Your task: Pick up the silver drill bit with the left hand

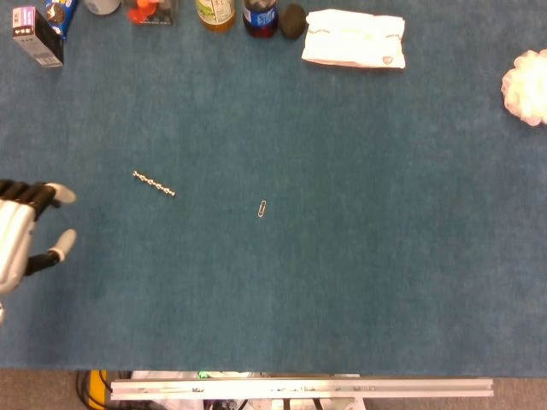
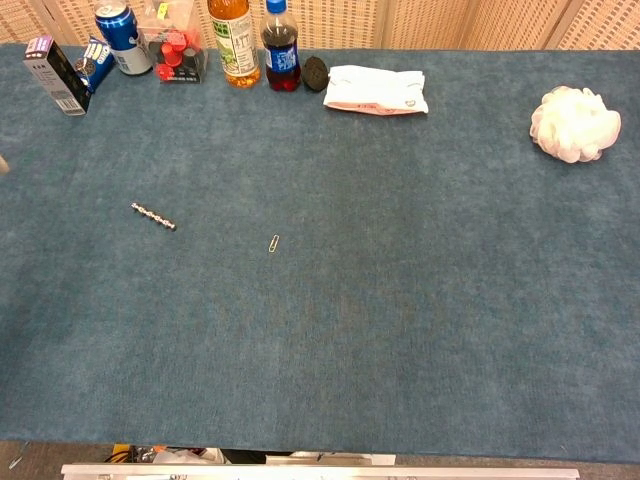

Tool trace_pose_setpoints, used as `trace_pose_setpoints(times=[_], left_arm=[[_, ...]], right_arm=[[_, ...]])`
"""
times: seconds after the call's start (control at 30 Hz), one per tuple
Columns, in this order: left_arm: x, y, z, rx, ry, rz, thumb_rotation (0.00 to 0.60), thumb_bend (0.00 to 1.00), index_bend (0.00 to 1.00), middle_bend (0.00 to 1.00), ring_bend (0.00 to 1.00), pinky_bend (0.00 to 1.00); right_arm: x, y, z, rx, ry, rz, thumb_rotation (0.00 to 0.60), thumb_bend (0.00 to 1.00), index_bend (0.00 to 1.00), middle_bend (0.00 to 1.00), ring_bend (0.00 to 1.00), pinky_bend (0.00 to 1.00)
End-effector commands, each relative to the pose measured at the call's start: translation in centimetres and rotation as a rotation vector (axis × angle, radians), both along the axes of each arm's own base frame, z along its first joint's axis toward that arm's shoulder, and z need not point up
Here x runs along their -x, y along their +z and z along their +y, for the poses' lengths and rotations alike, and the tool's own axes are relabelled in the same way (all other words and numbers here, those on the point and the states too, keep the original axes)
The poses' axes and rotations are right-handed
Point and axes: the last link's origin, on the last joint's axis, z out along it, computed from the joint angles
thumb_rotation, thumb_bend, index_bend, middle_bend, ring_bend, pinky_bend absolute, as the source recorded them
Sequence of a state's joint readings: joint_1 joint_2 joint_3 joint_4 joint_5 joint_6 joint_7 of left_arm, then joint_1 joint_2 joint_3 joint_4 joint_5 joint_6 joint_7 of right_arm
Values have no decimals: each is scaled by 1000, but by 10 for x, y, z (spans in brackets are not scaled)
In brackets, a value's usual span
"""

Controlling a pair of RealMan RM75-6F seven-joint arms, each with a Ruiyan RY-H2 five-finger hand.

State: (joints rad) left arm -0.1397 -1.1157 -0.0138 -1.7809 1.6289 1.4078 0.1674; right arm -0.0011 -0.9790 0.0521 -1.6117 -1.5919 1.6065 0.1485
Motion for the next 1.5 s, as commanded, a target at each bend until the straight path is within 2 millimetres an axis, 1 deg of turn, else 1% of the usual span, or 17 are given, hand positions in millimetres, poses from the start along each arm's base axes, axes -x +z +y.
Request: trace_pose_setpoints(times=[0.03, 0.17, 0.27, 0.37, 0.47, 0.53, 0.63, 0.77, 0.97, 1.1, 1.23, 1.5], left_arm=[[-8, -8, 19, 83, -75, 29, 600, 258, 377, 464, 429, 374], [-17, -22, 40, 160, -129, 56, 600, 258, 367, 464, 429, 403], [-22, -29, 53, 195, -162, 89, 600, 258, 361, 470, 431, 416], [-29, -38, 64, 221, -214, 135, 600, 252, 356, 493, 446, 450], [-32, -50, 76, 261, -243, 189, 600, 251, 338, 551, 528, 549], [-34, -58, 84, 289, -251, 229, 600, 251, 328, 613, 598, 640], [-37, -67, 93, 325, -248, 267, 600, 251, 326, 696, 687, 724], [-41, -78, 102, 357, -242, 282, 600, 251, 331, 784, 777, 806], [-45, -91, 115, 381, -234, 307, 600, 251, 347, 864, 866, 872], [-44, -96, 123, 373, -224, 321, 600, 251, 388, 906, 906, 903], [-41, -98, 128, 346, -236, 348, 600, 250, 423, 936, 927, 925], [-30, -100, 128, 333, -244, 403, 600, 251, 435, 957, 939, 936]], right_arm=[[-3, 1, -2, 6, 4, 4, 600, 289, 393, 379, 336, 477], [-6, 1, -5, 0, 5, 8, 600, 289, 392, 379, 336, 477], [-7, 1, -6, -4, 4, 10, 600, 289, 392, 379, 337, 477], [-8, 0, -7, -5, -1, 12, 600, 289, 392, 379, 336, 477], [-8, -1, -8, -7, -4, 12, 600, 289, 392, 379, 336, 477], [-8, -1, -8, -10, -10, 14, 600, 289, 392, 379, 336, 477], [-7, 0, -7, -9, -20, 12, 600, 289, 393, 379, 337, 477], [-7, 2, -5, -1, -32, 14, 600, 289, 392, 379, 337, 477], [-5, 1, -6, -8, -45, 15, 600, 289, 392, 379, 338, 477], [-5, -1, -7, -13, -50, 14, 600, 289, 392, 379, 341, 477], [-5, -1, -8, -17, -52, 17, 600, 289, 392, 379, 343, 477], [-5, -4, -9, -27, -54, 15, 600, 289, 392, 379, 348, 477]])
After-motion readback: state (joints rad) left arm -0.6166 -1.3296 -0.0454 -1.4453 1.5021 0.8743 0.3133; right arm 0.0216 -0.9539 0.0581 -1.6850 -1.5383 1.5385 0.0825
